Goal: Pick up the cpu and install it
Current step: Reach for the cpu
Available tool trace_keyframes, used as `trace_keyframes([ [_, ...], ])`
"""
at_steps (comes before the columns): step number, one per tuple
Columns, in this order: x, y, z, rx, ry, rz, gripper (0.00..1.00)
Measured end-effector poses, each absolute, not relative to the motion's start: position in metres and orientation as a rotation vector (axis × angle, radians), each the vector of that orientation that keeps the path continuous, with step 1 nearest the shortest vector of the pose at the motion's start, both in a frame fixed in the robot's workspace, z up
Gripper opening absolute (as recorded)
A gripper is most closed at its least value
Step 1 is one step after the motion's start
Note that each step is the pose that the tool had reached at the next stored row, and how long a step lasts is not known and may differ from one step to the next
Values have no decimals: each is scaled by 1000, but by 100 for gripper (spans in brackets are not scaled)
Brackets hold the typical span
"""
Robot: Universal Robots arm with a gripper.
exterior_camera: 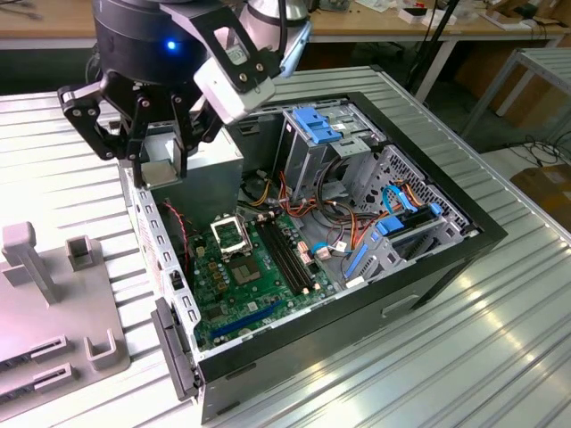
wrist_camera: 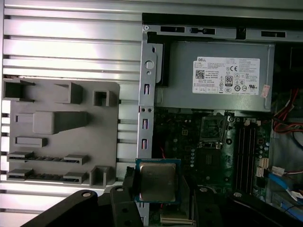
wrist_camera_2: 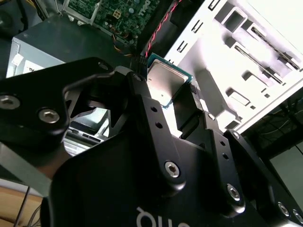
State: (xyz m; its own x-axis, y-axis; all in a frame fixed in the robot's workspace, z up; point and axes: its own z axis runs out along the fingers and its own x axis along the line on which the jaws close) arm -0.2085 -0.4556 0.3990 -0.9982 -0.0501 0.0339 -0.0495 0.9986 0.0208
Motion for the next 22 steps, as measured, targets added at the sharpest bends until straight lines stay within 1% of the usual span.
trace_keyframes([
  [22, -175, -461, 399, 74, -3105, -31, 47],
])
